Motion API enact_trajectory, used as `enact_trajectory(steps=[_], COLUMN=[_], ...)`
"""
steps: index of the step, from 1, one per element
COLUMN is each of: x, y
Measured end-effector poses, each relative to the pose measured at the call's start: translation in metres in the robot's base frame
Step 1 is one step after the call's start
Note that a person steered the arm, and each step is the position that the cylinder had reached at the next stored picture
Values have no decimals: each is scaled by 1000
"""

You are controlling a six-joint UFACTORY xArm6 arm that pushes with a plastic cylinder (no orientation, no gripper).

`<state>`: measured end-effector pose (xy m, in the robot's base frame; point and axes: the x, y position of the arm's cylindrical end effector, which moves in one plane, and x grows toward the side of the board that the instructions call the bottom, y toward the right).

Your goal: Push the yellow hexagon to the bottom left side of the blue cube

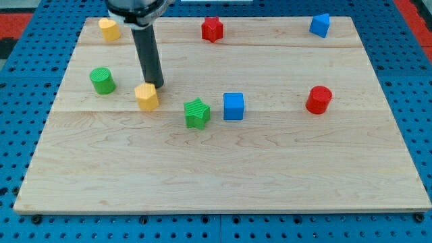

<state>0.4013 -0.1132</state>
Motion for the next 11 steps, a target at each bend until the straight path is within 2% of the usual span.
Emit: enact_trajectory(steps=[4,5,6,7,8,9,10,11], x=[86,20,11,38,48,56,28,93], y=[-6,-15,-59,-68,-31,-25,-107,-34])
